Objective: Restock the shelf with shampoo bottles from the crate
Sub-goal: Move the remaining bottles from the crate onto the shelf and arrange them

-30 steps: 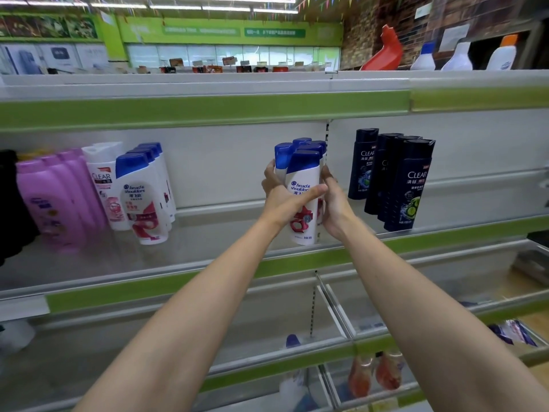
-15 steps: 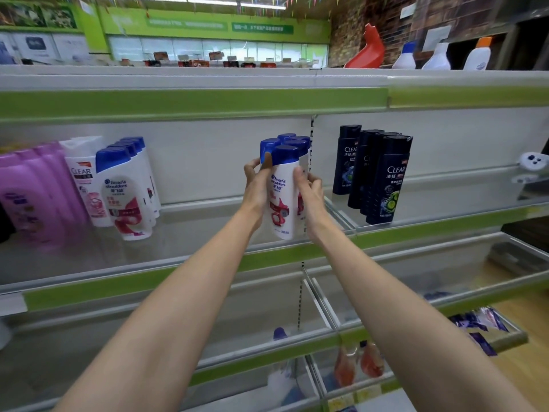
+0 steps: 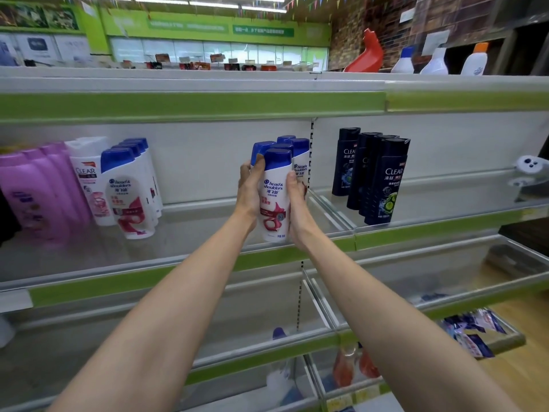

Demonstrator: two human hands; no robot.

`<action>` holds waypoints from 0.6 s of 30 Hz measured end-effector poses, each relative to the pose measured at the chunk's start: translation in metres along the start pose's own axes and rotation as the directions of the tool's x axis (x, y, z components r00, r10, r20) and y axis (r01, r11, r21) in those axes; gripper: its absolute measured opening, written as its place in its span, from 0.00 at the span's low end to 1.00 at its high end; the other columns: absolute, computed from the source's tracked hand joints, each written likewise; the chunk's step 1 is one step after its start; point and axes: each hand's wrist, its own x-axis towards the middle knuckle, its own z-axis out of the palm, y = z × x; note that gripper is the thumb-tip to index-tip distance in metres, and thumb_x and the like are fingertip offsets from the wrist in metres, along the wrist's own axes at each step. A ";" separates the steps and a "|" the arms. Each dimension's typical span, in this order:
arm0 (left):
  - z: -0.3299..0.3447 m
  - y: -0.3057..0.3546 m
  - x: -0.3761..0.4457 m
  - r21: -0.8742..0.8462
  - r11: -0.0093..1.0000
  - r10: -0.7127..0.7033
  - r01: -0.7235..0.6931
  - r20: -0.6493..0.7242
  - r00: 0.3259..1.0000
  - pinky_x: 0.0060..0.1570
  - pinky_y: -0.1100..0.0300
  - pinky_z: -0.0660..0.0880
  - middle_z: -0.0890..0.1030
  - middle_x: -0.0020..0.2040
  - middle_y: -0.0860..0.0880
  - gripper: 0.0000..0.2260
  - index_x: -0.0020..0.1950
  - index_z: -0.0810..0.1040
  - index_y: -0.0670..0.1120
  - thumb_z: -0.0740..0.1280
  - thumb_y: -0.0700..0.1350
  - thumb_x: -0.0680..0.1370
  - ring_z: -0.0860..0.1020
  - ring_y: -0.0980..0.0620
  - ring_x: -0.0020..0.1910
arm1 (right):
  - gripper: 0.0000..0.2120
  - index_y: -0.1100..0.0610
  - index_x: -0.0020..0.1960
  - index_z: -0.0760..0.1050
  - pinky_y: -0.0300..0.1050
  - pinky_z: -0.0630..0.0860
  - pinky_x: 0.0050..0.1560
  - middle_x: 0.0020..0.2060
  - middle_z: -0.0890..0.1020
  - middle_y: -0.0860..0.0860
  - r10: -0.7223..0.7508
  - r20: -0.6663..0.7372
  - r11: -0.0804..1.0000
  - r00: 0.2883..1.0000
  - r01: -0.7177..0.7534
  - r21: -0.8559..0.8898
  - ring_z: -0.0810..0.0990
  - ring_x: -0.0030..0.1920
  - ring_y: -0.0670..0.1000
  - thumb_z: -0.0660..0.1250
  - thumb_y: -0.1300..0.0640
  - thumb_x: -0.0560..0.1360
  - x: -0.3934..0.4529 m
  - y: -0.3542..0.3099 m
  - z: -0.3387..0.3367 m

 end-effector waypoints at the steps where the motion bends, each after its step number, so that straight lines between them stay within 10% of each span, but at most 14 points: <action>1: -0.002 0.001 -0.001 0.002 1.000 -0.004 0.004 -0.003 1.000 0.55 0.50 0.77 0.78 0.54 0.44 0.30 0.59 0.70 0.43 0.62 0.65 0.70 0.79 0.46 0.53 | 0.55 0.49 0.75 0.54 0.64 0.64 0.69 0.70 0.70 0.54 0.003 0.022 1.000 1.000 -0.004 0.012 0.69 0.69 0.57 0.61 0.20 0.58 -0.006 -0.006 0.004; 6: -0.015 0.009 -0.006 -0.075 0.996 -0.051 0.054 0.044 0.998 0.46 0.53 0.79 0.79 0.54 0.38 0.34 0.65 0.69 0.37 0.59 0.63 0.72 0.80 0.44 0.46 | 0.48 0.55 0.73 0.56 0.58 0.74 0.63 0.64 0.75 0.58 -0.010 0.128 0.998 0.992 0.003 0.056 0.78 0.60 0.57 0.69 0.35 0.61 -0.018 -0.020 0.018; 10: -0.030 0.009 0.002 -0.054 0.997 -0.053 0.054 0.029 0.998 0.37 0.60 0.77 0.82 0.35 0.45 0.24 0.44 0.78 0.43 0.52 0.59 0.81 0.81 0.50 0.33 | 0.50 0.54 0.72 0.53 0.55 0.76 0.60 0.60 0.75 0.57 0.001 0.203 1.000 0.979 0.004 -0.020 0.79 0.54 0.54 0.75 0.51 0.57 -0.012 -0.012 0.027; 18: -0.053 0.013 -0.001 0.039 0.998 -0.047 0.045 0.032 0.998 0.60 0.49 0.75 0.79 0.60 0.40 0.30 0.62 0.75 0.44 0.60 0.65 0.71 0.79 0.44 0.56 | 0.60 0.51 0.75 0.47 0.62 0.74 0.62 0.59 0.76 0.59 0.052 0.256 0.957 0.965 0.025 -0.289 0.77 0.59 0.58 0.74 0.54 0.48 0.005 -0.007 0.033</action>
